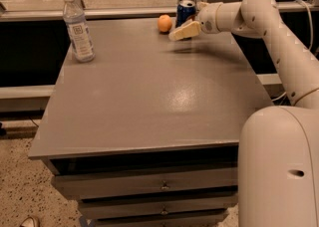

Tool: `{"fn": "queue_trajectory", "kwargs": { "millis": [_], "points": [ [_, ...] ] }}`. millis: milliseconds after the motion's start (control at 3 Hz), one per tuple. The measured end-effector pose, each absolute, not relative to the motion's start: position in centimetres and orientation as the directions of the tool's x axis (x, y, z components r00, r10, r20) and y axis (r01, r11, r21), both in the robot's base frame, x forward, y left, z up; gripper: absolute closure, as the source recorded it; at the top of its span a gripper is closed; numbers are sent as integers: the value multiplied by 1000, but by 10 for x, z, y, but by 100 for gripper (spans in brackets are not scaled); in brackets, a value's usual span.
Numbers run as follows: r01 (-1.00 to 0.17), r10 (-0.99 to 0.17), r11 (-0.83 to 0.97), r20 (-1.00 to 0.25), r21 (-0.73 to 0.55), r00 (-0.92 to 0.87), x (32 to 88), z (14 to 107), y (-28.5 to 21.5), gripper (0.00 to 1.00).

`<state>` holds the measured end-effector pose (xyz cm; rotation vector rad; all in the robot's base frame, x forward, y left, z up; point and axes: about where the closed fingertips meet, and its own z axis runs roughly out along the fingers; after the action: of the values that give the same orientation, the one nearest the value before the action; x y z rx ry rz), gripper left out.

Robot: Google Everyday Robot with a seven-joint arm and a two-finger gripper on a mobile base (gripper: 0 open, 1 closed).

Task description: Move pepsi can near orange

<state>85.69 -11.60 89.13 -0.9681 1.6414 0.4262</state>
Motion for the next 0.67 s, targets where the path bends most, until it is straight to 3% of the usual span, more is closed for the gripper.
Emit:
{"fn": "queue_trajectory", "kwargs": {
  "millis": [333, 667],
  "points": [
    [-788, -365, 583, -930, -196, -39, 850, 890, -115, 0],
    [-790, -367, 563, -930, -242, 23, 794, 923, -154, 0]
  ]
}}
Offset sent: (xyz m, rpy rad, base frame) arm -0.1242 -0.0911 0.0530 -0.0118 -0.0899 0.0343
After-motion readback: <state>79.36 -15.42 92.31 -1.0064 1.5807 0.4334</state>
